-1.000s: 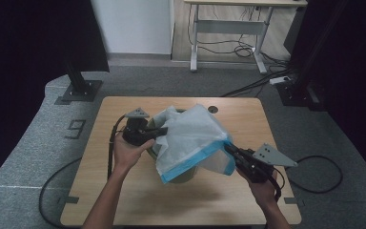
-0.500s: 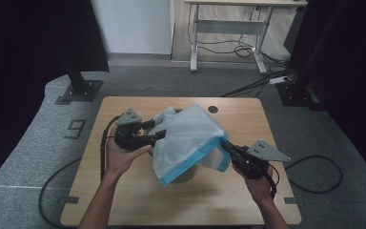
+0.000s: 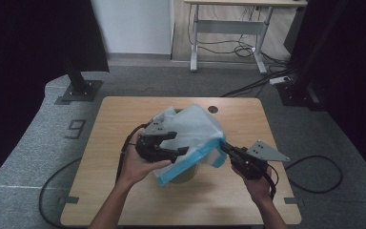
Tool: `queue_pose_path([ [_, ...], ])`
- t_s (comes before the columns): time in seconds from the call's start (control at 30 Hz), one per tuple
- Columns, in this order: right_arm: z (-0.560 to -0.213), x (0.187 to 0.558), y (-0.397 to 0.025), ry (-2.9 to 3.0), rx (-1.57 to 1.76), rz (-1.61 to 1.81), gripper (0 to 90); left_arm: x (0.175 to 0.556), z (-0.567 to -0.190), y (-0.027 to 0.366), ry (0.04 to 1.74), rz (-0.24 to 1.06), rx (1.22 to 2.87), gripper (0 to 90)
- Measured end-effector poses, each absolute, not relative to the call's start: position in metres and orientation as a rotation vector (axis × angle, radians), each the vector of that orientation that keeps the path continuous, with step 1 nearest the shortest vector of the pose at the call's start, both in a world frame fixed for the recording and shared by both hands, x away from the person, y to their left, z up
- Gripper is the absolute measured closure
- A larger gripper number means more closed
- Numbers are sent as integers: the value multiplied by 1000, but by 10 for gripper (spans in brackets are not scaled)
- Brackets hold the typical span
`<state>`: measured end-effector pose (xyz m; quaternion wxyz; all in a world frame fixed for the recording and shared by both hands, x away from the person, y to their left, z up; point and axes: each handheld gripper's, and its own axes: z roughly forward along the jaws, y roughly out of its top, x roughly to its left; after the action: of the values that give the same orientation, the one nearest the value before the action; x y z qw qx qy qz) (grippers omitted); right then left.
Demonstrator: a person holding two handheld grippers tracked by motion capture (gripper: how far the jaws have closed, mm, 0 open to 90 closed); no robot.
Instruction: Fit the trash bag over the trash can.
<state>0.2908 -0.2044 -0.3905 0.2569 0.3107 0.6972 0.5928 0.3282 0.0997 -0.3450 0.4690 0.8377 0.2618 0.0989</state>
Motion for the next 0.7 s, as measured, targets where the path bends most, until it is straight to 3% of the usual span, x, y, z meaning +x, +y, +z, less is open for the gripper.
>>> queue_pose_path([
  [0.13, -391, 288, -203, 1887, 826, 1636, 889, 331, -353, 93, 651, 225, 2073, 336],
  [0.23, -391, 286, -202, 1890, 815, 1650, 889, 334, -357, 92, 680, 211, 2066, 397],
  [0.57, -390, 285, -199, 1897, 797, 1662, 889, 336, -359, 96, 674, 138, 2024, 788],
  [0.7, -391, 287, -200, 1905, 808, 1654, 884, 336, -356, 99, 676, 132, 1988, 891],
])
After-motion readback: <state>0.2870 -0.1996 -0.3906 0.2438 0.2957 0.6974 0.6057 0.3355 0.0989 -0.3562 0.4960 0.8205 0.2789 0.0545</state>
